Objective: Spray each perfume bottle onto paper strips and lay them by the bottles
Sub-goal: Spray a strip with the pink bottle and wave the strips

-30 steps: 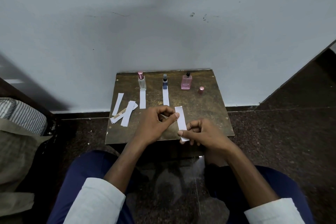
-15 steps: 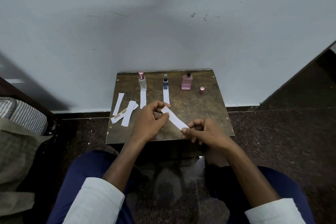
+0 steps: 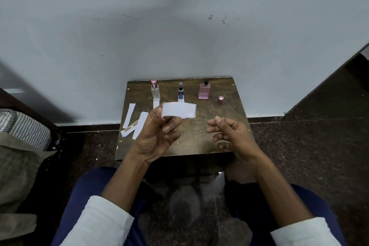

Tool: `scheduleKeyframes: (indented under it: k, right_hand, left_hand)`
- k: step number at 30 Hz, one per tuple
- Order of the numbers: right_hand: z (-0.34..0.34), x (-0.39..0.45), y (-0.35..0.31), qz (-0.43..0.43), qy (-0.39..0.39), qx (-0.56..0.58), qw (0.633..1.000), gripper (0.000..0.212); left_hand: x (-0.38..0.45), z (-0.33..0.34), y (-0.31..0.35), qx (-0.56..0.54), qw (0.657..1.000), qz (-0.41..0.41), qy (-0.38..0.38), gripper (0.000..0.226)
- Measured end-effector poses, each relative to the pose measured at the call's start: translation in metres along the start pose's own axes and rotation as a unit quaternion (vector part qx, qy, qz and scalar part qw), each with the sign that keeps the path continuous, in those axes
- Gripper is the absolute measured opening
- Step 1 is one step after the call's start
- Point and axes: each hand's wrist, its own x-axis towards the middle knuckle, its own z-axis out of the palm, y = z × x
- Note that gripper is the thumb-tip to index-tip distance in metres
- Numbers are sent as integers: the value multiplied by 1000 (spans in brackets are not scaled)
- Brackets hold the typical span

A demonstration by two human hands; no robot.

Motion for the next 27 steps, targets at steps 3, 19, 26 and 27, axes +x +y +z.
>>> scheduleKeyframes:
  k: [3,19,26,27]
  right_hand:
    - [2,3,5,33,-1,-32,999,42]
    - [-17,12,41,16,48,-448,892,30]
    - [-15,13,40,19,16,-506,862,33]
    - [-15,13,41,19,12,-502,865,31]
  left_hand:
    - [4,-4,-6,250,961,-36,111,21]
    - [1,-17,-16,592,776,-108,192,14]
    - [-6,12,-4,137,985,-96,35,16]
    - [-6,15,-1,72,992,-97,22,17]
